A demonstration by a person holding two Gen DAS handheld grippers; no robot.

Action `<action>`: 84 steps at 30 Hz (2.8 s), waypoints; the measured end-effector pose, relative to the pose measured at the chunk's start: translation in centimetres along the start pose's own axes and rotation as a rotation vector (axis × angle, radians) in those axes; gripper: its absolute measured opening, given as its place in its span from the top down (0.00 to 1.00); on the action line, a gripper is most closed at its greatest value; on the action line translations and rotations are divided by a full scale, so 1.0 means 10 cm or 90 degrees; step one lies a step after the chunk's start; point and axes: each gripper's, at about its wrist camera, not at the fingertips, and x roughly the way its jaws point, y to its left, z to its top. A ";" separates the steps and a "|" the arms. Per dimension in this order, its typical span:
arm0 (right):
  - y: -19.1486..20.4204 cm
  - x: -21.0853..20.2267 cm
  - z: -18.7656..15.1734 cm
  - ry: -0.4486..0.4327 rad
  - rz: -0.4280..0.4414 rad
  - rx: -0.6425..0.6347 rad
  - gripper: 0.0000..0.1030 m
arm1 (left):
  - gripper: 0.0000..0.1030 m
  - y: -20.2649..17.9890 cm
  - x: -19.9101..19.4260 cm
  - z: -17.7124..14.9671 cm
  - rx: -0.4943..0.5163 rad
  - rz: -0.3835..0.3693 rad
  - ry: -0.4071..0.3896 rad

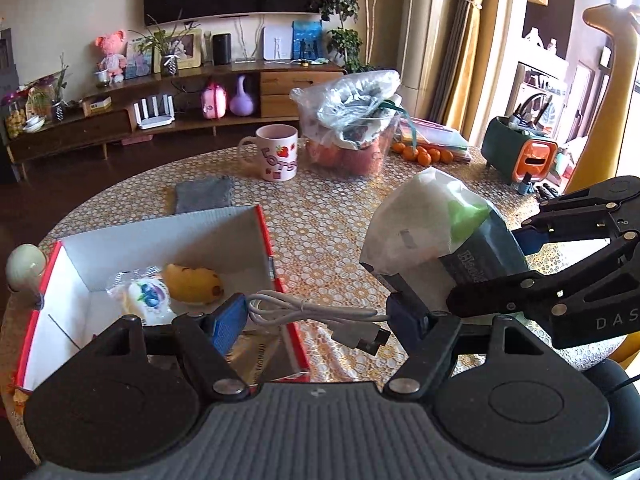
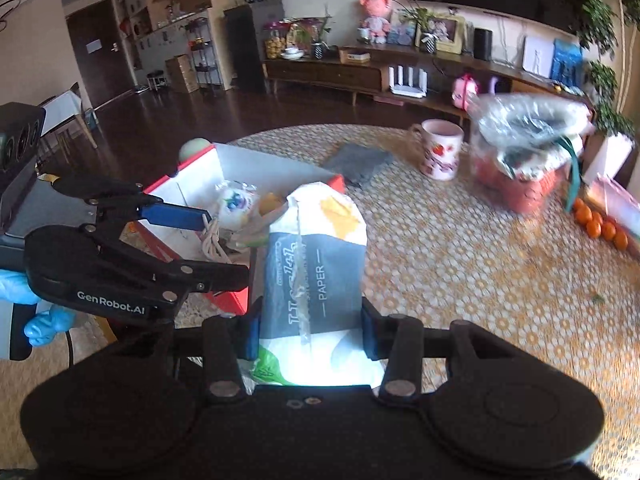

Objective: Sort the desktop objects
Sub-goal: 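Lift the tissue pack and cable and carry them over the red shoebox, then open the right tool to drop the tissue pack in the box while the left tool releases the cable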

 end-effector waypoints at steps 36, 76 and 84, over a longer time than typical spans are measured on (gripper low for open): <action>0.96 1.81 0.58 0.079 -0.029 -0.141 0.56 | 0.26 1.52 0.85 -0.29 -0.039 0.132 0.107; 0.81 1.30 0.56 0.041 0.003 -0.103 0.25 | 0.22 1.25 0.45 -0.30 -0.087 0.150 0.099; 0.80 1.02 0.49 0.014 0.026 -0.098 0.24 | 0.22 1.10 0.23 -0.30 -0.112 0.140 0.063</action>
